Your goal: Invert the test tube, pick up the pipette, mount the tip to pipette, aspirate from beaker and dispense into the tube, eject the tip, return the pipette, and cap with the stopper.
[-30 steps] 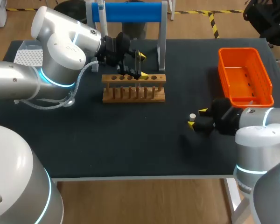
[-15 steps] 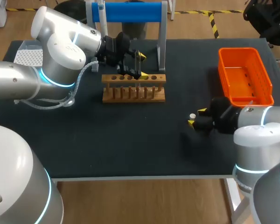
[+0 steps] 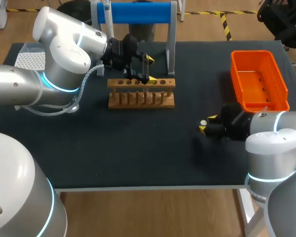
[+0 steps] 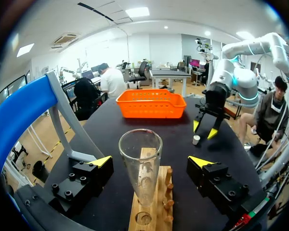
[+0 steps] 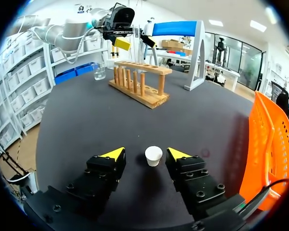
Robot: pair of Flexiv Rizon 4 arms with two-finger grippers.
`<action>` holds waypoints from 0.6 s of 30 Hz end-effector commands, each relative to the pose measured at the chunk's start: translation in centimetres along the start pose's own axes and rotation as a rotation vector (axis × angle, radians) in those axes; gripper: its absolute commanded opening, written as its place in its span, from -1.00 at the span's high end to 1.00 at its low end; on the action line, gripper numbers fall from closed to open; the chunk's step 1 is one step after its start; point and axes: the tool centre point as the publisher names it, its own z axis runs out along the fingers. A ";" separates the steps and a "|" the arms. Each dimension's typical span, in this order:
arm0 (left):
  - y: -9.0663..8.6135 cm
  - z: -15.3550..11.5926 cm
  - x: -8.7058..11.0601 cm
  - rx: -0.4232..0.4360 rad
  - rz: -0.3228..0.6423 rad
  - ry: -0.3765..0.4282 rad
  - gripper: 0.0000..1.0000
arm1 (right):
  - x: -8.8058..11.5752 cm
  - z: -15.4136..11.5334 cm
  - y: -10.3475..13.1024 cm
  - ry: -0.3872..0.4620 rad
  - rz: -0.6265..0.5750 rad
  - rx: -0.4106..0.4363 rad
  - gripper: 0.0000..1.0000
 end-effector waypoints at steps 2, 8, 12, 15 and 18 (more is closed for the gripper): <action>0.0 -0.1 -0.1 -0.002 0.000 0.005 -1.00 | -0.1 0.3 0.0 -0.002 0.001 0.001 -0.05; 0.0 -0.1 -0.1 -0.002 0.000 0.005 -1.00 | -0.3 0.5 0.0 -0.003 0.000 0.002 -0.13; 0.0 -0.1 -0.1 -0.002 0.000 0.005 -1.00 | -0.4 0.6 0.0 -0.004 0.000 0.004 -0.16; 0.0 -0.1 -0.1 -0.002 0.000 0.005 -1.00 | -0.5 0.7 0.1 -0.003 0.000 0.004 -0.15; 0.0 -0.1 -0.1 -0.002 0.000 0.005 -1.00 | -0.5 0.8 0.2 -0.003 0.000 0.004 -0.15</action>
